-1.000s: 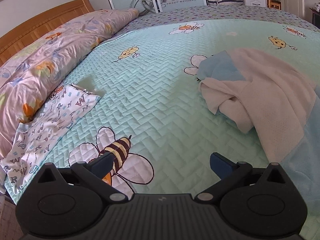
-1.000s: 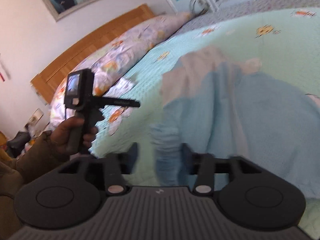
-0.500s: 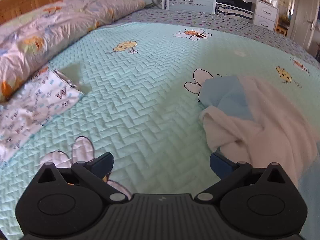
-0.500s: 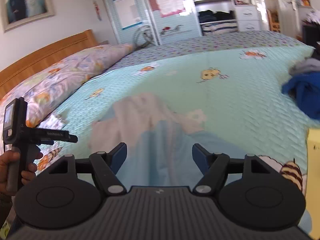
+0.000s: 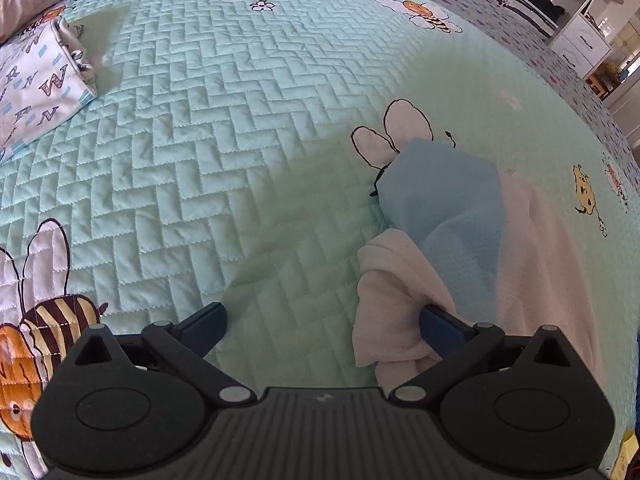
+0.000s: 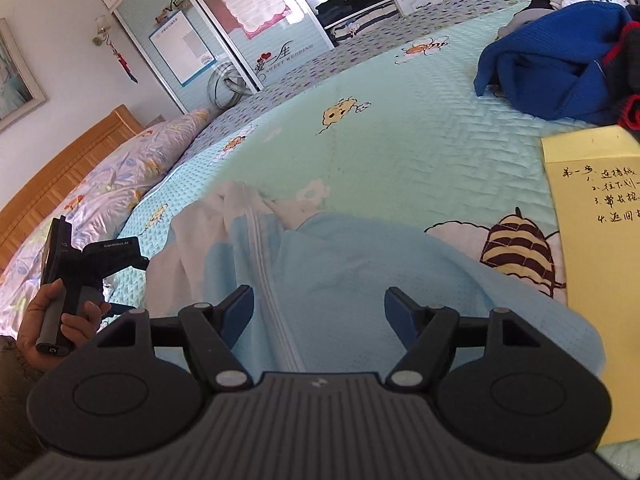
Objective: Fold clothes
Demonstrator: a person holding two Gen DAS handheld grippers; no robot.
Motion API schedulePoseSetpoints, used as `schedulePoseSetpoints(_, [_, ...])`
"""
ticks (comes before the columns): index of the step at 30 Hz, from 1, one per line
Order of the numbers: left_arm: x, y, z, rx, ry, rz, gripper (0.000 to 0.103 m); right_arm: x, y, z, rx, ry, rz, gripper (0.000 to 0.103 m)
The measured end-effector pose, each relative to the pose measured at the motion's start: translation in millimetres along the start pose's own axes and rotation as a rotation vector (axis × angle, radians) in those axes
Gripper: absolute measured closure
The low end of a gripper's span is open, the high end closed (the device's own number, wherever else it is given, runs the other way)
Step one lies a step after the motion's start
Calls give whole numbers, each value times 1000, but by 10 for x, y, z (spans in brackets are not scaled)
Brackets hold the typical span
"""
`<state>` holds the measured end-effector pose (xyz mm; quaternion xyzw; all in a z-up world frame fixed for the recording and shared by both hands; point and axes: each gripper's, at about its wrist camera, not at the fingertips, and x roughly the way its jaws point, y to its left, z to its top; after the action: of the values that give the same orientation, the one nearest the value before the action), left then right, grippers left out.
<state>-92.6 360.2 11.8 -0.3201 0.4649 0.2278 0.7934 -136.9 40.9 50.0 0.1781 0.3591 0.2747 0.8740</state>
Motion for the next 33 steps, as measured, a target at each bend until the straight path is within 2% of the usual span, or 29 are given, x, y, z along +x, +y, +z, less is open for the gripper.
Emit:
schedulePoseSetpoints(3, [-99, 99, 4, -49, 0, -71, 1, -10, -2, -18, 1, 0, 10, 29])
schedulePoseSetpoints(5, [-239, 153, 7, -72, -25, -167, 1, 3, -6, -20, 1, 3, 10, 29])
schedulePoseSetpoints(7, [-346, 117, -26, -68, -66, -297, 1, 19, -11, -33, 6, 9, 11, 29])
schedulePoseSetpoints(9, [-361, 41, -57, -59, -91, -360, 1, 37, -5, -48, 8, 17, 11, 29])
schedulePoseSetpoints(10, [-332, -3, -65, -46, -94, -361, 1, 40, 7, -55, 5, 20, 10, 29])
schedulePoseSetpoints(13, [-158, -129, -97, 10, -63, -298, 2, 15, 32, -64, -7, 22, 13, 29])
schedulePoseSetpoints(15, [-56, -146, -118, 17, -43, -292, 16, -8, 31, -62, -12, 20, 9, 28])
schedulePoseSetpoints(16, [-22, -121, -126, 6, -35, -323, 38, -17, 23, -60, -12, 20, 6, 28])
schedulePoseSetpoints(17, [5, -86, -134, -12, -25, -360, 54, -22, 12, -60, -9, 19, 2, 28])
schedulePoseSetpoints(18, [9, -68, -137, -13, -25, -374, 61, -26, 1, -62, -4, 17, -3, 28])
schedulePoseSetpoints(19, [8, -53, -139, -9, -27, -384, 77, -31, -11, -64, 1, 15, -8, 28])
schedulePoseSetpoints(20, [8, -39, -141, -6, -30, -395, 86, -31, -23, -68, 6, 13, -11, 28])
schedulePoseSetpoints(22, [-22, -14, -132, -5, -42, -414, 90, -24, -46, -80, 15, 11, -14, 28])
schedulePoseSetpoints(27, [-357, 80, -158, 6, -167, -425, 93, -29, -18, -81, 4, -12, -36, 28])
schedulePoseSetpoints(29, [-589, 226, -203, -11, -213, -451, 98, -65, 0, -42, -7, -34, -49, 28])
schedulePoseSetpoints(31, [-857, 428, -245, -24, -264, -477, 98, -106, -7, 1, -8, -54, -62, 28])
schedulePoseSetpoints(33, [-1085, 694, -276, -43, -305, -455, 99, -106, -28, 41, -8, -47, -73, 28])
